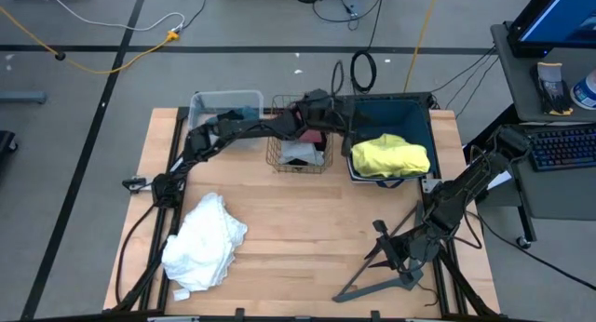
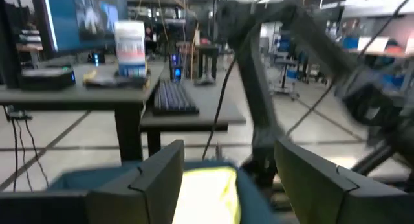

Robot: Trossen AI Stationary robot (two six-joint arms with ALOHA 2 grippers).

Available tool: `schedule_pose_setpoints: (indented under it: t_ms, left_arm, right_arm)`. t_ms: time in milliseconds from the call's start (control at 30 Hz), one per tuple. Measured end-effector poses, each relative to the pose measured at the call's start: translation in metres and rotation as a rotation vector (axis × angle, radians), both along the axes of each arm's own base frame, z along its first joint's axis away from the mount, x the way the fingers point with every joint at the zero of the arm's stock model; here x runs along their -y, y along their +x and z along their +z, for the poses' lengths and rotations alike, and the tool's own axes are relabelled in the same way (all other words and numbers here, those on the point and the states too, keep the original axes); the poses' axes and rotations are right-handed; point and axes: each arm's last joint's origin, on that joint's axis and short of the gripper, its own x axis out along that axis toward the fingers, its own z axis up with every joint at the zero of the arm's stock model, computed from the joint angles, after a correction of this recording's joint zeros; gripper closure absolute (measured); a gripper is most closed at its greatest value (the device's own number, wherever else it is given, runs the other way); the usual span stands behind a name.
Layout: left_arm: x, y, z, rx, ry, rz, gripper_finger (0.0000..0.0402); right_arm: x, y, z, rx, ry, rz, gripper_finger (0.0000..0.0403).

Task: Pick & Place Cloths
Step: Put the white dress into the blue laundry organizer

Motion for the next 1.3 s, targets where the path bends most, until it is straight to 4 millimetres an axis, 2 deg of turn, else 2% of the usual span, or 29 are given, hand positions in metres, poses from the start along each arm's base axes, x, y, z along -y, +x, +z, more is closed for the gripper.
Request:
schedule_pose_setpoints:
  t_ms: [200,367,467,733,900,1033,1233,1300]
  left_arm:
    - [0.017,-0.021,0.049,-0.046,-0.023,-0.012,0.0173]
    - [0.054,-0.044,0.079,-0.22,-0.003,0.04,0.0216]
    - [0.081,-0.059,0.086,-0.38,0.006,0.108,0.0249]
    - [0.15,-0.108,0.094,-0.769,-0.052,0.175,0.0337]
    - [0.187,-0.135,0.09,-0.98,-0.077,0.228,0.0392]
    - [0.211,-0.156,0.084,-1.153,-0.125,0.294,0.039]
    - [0.239,-0.192,0.075,-1.417,-0.123,0.506,0.0399]
    - [0.247,-0.198,0.071,-1.436,-0.126,0.562,0.0397]
  right_arm:
    - [0.0,0.0,0.0,0.0,-0.003,0.002,0.0303]
    - [0.0,0.0,0.0,0.0,-0.003,0.002,0.0303]
    - [0.0,0.0,0.0,0.001,-0.006,0.004,0.0303]
    - [0.0,0.0,0.0,0.005,-0.012,0.008,0.0303]
    - [0.0,0.0,0.0,0.005,-0.012,0.009,0.0303]
    - [0.0,0.0,0.0,0.011,-0.018,0.014,0.0303]
    - [-0.001,0.001,0.002,0.038,-0.031,0.031,0.0303]
    - [-0.001,0.001,0.002,0.048,-0.029,0.034,0.0303]
